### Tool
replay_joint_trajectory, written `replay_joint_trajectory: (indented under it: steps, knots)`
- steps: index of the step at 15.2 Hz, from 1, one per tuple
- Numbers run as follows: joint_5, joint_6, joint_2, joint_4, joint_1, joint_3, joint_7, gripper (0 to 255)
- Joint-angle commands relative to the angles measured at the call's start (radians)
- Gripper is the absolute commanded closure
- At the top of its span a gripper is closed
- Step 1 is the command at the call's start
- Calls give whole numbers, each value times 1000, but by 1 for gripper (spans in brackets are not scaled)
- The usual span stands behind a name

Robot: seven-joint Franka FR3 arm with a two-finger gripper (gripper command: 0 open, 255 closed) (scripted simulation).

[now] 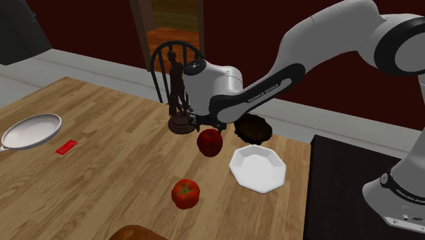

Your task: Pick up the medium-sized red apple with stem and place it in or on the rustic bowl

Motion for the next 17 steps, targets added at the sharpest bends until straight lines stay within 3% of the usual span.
replay_joint_trajectory:
  steps: [1,2,3,12,17]
  knots:
    - [0,0,0,0,0,0,0,0]
    - [0,0,0,0,0,0,0,0]
    - [0,0,0,0,0,0,0,255]
    - [0,0,0,0,0,0,0,255]
    - [15,-43,-36,10,-4,9,-16,255]
